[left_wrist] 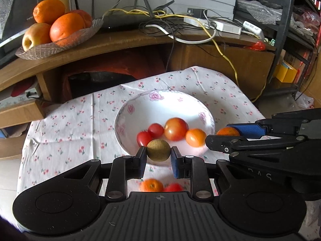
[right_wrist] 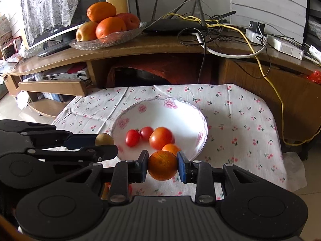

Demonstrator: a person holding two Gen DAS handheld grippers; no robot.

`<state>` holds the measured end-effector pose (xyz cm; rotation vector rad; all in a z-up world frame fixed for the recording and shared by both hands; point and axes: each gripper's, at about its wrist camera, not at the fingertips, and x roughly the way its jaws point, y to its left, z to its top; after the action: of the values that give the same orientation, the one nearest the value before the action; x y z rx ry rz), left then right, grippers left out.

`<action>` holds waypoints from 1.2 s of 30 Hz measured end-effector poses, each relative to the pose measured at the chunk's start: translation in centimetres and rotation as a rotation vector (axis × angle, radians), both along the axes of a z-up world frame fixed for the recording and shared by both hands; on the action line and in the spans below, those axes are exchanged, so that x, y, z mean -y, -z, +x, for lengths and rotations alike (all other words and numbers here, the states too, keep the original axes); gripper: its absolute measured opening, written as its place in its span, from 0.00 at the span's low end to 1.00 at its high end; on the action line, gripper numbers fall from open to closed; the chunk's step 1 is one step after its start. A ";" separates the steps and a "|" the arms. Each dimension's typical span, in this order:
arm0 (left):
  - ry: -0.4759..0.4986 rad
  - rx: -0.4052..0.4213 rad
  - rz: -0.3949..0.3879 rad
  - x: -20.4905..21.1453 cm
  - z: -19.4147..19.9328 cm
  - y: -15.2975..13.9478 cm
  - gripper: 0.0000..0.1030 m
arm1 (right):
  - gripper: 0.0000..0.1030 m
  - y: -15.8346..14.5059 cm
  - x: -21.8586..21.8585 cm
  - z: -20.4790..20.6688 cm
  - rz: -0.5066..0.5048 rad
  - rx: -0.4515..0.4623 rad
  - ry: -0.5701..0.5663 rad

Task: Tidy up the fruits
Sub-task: 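Carry the kiwi and the mandarin over the white bowl with both grippers, then open both grippers to drop the kiwi and mandarin into the bowl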

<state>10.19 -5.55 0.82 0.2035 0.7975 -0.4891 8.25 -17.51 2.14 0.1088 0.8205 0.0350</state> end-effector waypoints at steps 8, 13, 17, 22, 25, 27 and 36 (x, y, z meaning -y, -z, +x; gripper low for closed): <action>-0.010 -0.008 0.021 1.0 3.1 1.2 0.31 | 0.31 1.4 1.0 3.8 -0.028 -0.009 0.003; -0.018 -0.030 0.022 1.2 4.2 2.1 0.31 | 0.31 2.5 1.3 5.8 -0.044 -0.023 0.001; -0.029 -0.038 0.019 1.3 4.8 2.4 0.31 | 0.31 3.3 1.4 6.5 -0.040 -0.032 0.007; -0.037 -0.050 0.007 1.3 5.1 2.6 0.31 | 0.31 3.6 1.7 7.0 -0.021 -0.042 0.016; -0.042 -0.052 0.003 1.3 5.2 2.6 0.32 | 0.31 3.6 1.8 7.1 -0.016 -0.041 0.020; -0.046 -0.053 0.001 1.3 5.2 2.5 0.32 | 0.31 3.6 1.9 7.1 -0.008 -0.042 0.024; -0.061 -0.048 -0.007 1.1 5.2 2.2 0.37 | 0.31 3.4 2.2 7.2 0.020 -0.034 0.036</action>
<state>15.38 -6.65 -1.40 0.1608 0.8458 -0.4410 15.42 -19.70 -1.29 0.1435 0.8522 0.0080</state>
